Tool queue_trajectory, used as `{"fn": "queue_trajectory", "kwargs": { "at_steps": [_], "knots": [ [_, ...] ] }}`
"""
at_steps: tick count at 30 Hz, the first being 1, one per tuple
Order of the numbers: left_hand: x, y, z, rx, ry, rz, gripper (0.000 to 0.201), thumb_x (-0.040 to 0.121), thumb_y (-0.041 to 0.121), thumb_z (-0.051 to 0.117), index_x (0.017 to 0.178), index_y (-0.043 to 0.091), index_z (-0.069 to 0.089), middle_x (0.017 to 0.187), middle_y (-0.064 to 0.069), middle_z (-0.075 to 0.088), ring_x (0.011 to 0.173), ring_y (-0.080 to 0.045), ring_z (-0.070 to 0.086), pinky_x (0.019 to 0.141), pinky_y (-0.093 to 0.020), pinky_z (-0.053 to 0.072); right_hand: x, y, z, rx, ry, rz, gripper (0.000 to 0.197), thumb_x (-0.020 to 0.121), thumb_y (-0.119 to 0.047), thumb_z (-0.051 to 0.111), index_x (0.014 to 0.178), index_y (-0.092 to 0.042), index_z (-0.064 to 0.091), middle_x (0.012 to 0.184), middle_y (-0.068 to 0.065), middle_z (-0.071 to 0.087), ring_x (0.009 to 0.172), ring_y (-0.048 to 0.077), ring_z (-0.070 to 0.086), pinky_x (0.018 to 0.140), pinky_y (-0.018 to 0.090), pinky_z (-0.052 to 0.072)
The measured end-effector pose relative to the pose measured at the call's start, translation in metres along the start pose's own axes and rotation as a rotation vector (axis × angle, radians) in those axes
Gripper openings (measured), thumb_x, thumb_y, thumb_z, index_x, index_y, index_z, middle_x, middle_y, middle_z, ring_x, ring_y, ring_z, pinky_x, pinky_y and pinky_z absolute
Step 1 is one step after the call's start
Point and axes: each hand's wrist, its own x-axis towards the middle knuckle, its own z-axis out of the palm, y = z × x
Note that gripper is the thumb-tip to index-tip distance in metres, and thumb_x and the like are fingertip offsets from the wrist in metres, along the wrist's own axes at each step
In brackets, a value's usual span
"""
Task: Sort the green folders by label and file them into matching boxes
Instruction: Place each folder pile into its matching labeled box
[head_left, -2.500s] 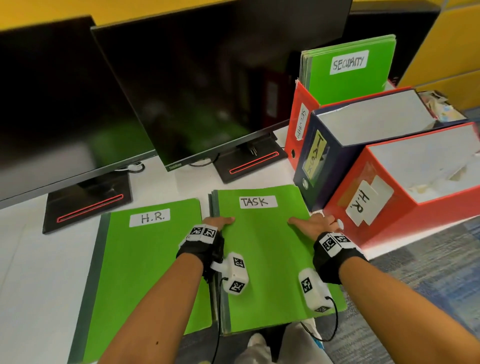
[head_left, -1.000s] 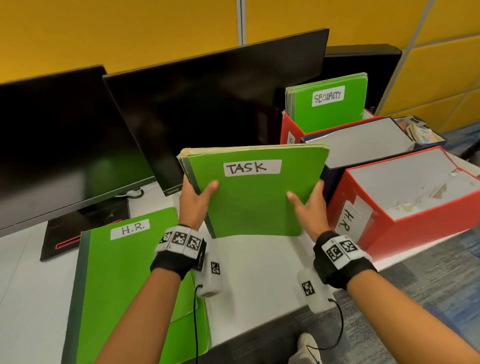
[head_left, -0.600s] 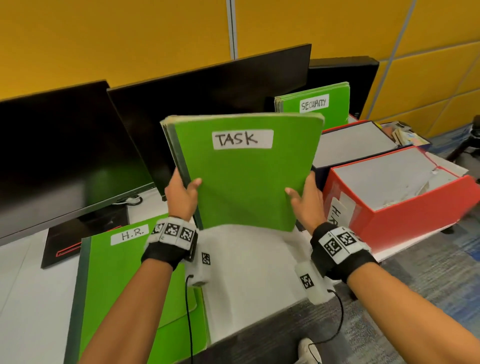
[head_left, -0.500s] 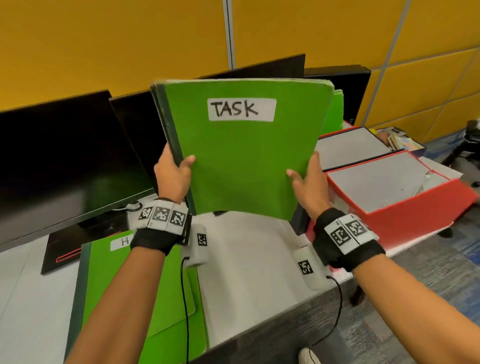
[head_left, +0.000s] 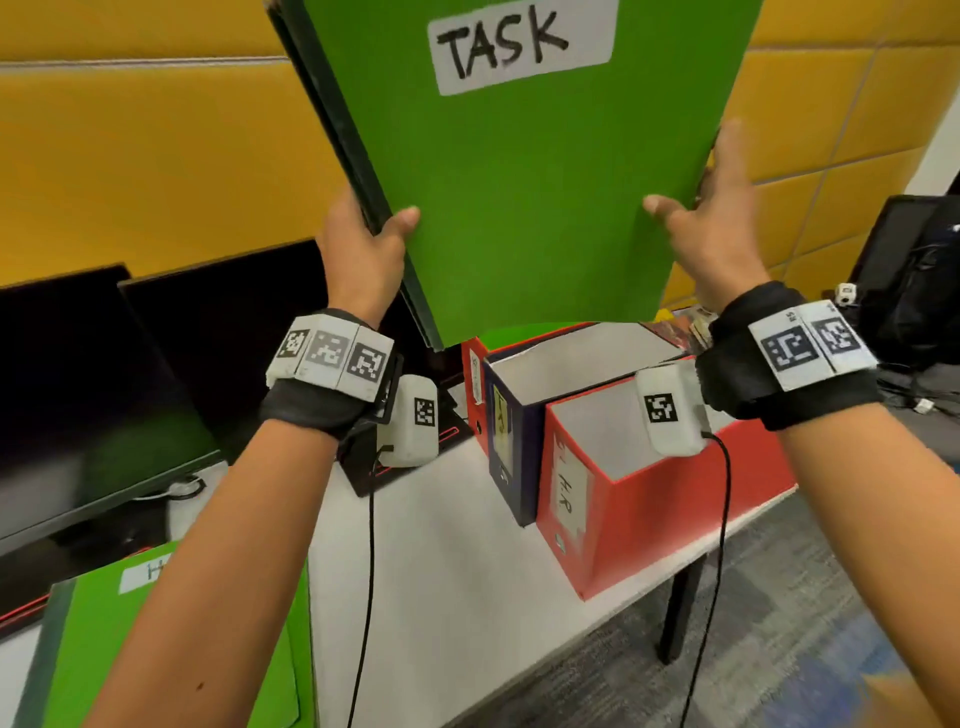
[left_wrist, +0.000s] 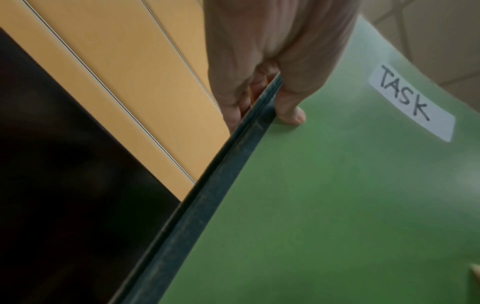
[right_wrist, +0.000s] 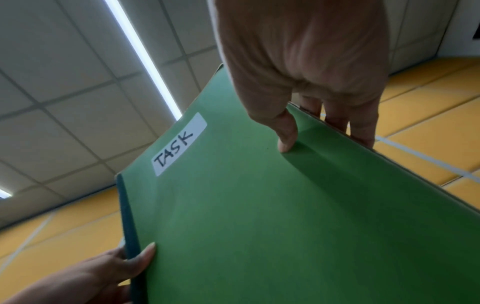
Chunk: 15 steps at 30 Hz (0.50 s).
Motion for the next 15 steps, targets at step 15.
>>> {"fn": "queue_trajectory", "kwargs": {
  "at_steps": [15],
  "knots": [
    [-0.026,-0.054,0.129,0.286,-0.323,-0.266,0.031,0.095,0.013,0.048,0.124,0.004,0.053,0.126,-0.019,0.057,0.123,-0.039,0.043,0.103,-0.043,0.038,0.075,0.107,-0.040,-0.322,-0.372,0.297,0.054,0.091,-0.003,0.052,0.137,-0.006,0.025,0.141,0.018,0.042,0.130,0.034,0.042,0.109,0.047,0.035]
  ]
}}
